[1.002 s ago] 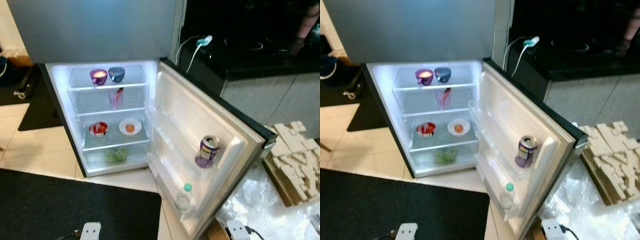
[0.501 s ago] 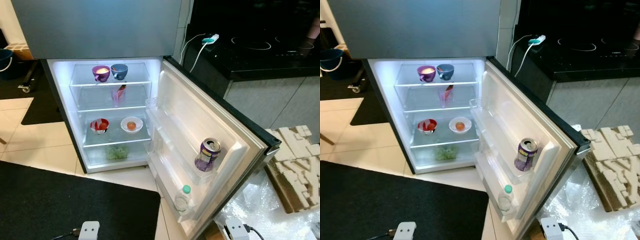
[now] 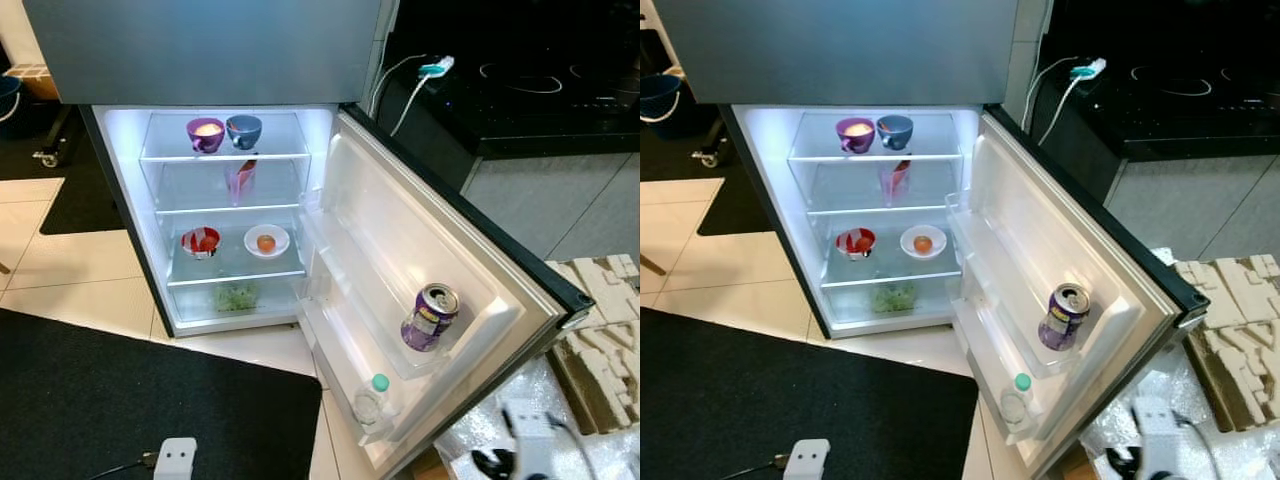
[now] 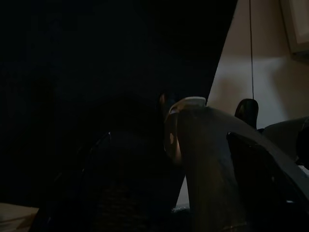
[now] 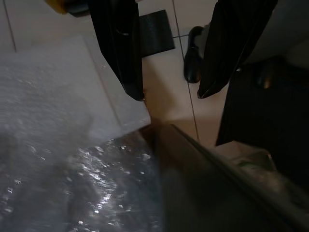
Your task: Restocking fridge
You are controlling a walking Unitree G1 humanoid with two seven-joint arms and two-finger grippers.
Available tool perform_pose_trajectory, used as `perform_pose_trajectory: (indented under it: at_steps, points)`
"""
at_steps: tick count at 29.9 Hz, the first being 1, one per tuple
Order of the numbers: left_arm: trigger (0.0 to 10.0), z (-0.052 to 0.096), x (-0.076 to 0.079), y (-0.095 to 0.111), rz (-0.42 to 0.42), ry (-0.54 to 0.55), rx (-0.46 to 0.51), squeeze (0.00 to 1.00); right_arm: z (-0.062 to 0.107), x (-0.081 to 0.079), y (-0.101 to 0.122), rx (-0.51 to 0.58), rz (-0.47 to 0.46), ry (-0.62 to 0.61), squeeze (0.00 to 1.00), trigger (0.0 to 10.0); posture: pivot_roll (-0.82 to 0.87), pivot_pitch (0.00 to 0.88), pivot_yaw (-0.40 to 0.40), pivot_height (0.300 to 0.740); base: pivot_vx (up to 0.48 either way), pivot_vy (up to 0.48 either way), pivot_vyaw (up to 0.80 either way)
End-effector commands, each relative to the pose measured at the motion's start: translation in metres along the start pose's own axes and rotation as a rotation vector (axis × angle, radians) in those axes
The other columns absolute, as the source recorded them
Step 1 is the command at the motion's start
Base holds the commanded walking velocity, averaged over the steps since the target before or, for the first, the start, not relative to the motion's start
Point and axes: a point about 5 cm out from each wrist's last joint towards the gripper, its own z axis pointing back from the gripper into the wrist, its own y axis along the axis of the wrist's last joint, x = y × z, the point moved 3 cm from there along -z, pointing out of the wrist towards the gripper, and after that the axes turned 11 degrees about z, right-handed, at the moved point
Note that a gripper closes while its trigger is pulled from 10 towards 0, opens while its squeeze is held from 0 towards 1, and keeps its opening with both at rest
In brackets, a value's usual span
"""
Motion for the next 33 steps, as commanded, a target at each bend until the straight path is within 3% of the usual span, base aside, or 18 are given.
perform_pose_trajectory:
  at_steps: [1, 2, 3, 5, 6, 7, 11, 12, 15, 20, 23, 33]
  points:
    - [10.0, 0.002, -0.005, -0.004, 0.015, 0.009, -0.005, 0.0, 0.004, 0.007, -0.004, -0.003, -0.012, -0.03, 0.0, 10.0, 0.03, 0.0, -0.053, 0.74, 0.0, 0.0, 0.0]
    - [10.0, 0.002, -0.004, -0.004, 0.02, 0.005, -0.002, 0.0, 0.008, 0.017, -0.005, -0.005, -0.021, -0.068, 0.0, 10.0, 0.03, 0.0, -0.053, 0.74, 0.0, 0.0, 0.0]
    - [10.0, 0.002, -0.004, -0.004, 0.02, 0.005, -0.002, 0.0, 0.008, 0.017, -0.005, -0.005, -0.021, -0.068, 0.0, 10.0, 0.03, 0.0, -0.053, 0.74, 0.0, 0.0, 0.0]
    - [10.0, 0.002, -0.003, -0.004, 0.028, -0.002, 0.001, 0.0, 0.017, 0.038, -0.005, 0.001, -0.039, -0.158, 0.0, 10.0, 0.03, 0.0, -0.053, 0.74, 0.0, 0.0, 0.0]
    - [10.0, 0.002, -0.003, -0.004, 0.028, -0.002, 0.001, 0.0, 0.017, 0.038, -0.005, 0.001, -0.039, -0.158, 0.0, 10.0, 0.03, 0.0, -0.053, 0.74, 0.0, 0.0, 0.0]
    - [10.0, 0.002, -0.002, -0.005, 0.029, -0.006, 0.0, 0.0, 0.023, 0.056, 0.004, 0.054, -0.094, -0.237, 0.0, 10.0, 0.03, 0.0, -0.053, 0.74, 0.0, 0.0, 0.0]
    - [10.0, 0.002, -0.002, -0.005, 0.028, -0.009, 0.0, 0.0, 0.028, 0.069, 0.018, 0.141, -0.174, -0.27, 0.0, 10.0, 0.03, 0.0, -0.05, 0.74, 0.0, 0.0, 0.0]
    - [10.0, 0.002, -0.002, -0.005, 0.027, -0.012, -0.002, 0.0, 0.031, 0.08, 0.038, 0.26, -0.272, -0.269, 0.0, 10.0, 0.03, 0.0, -0.051, 0.74, 0.0, 0.0, 0.0]
    - [10.0, 0.002, -0.002, -0.005, 0.026, -0.014, -0.002, 0.0, 0.034, 0.086, 0.054, 0.351, -0.327, -0.253, 0.0, 10.0, 0.03, 0.0, -0.05, 0.74, 0.0, 0.0, 0.0]
    - [10.0, 0.002, -0.001, -0.006, 0.025, -0.019, -0.006, 0.0, 0.037, 0.092, 0.089, 0.517, -0.377, -0.192, 0.0, 10.0, 0.03, 0.0, -0.05, 0.74, 0.0, 0.0, 0.0]
    - [10.0, 0.002, -0.001, -0.007, 0.025, -0.022, -0.008, 0.0, 0.037, 0.091, 0.099, 0.557, -0.375, -0.166, 0.0, 10.0, 0.03, 0.0, -0.049, 0.74, 0.0, 0.0, 0.0]
    - [10.0, 0.002, 0.0, -0.009, 0.023, -0.031, -0.017, 0.0, 0.028, 0.061, 0.125, 0.624, -0.264, 0.076, 0.0, 10.0, 0.03, 0.0, -0.049, 0.74, 0.0, 0.0, 0.0]
